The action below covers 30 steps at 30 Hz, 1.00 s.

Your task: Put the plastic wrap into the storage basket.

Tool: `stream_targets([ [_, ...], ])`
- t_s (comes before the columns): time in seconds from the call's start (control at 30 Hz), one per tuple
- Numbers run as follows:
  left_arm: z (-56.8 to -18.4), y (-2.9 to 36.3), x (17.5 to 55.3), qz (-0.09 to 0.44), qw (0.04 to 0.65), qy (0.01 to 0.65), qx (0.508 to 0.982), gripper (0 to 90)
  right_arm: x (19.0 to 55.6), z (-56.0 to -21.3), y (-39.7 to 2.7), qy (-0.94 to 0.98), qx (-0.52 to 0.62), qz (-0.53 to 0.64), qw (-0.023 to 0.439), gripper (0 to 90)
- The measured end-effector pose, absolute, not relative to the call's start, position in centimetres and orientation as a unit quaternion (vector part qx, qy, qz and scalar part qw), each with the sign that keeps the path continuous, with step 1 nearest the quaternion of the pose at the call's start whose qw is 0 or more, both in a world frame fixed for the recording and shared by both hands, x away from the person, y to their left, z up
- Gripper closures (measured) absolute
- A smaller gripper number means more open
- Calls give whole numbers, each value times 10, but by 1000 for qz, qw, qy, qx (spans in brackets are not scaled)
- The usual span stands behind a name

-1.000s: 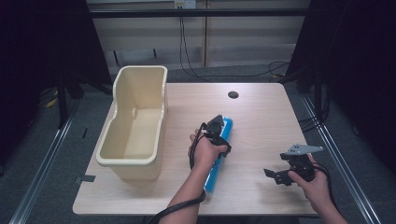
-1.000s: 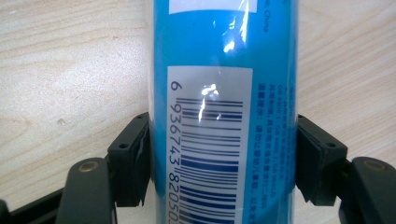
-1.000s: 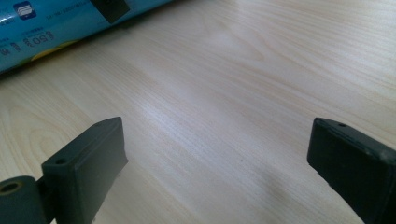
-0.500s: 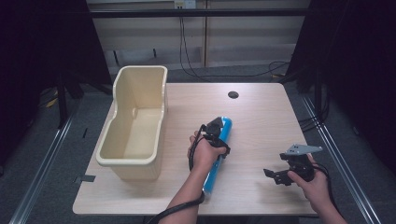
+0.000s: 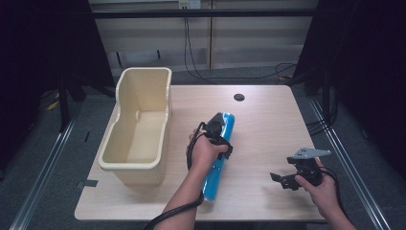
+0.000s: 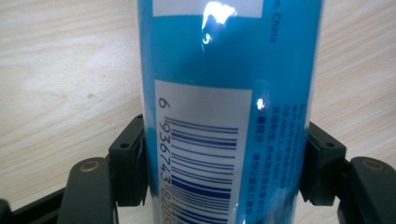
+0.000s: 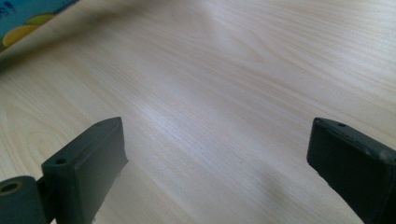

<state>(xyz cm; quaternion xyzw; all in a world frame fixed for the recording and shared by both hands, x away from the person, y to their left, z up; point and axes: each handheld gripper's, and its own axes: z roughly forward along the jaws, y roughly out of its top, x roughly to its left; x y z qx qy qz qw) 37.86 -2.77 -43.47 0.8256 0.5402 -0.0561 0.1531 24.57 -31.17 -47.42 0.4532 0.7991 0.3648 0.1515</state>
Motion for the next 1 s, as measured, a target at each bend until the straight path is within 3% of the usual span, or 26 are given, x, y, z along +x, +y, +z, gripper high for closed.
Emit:
stream_targets([
  [1.0,-466,-28,370,-19,148,524,839,282,245,-474,-310,800,448,365,158,45],
])
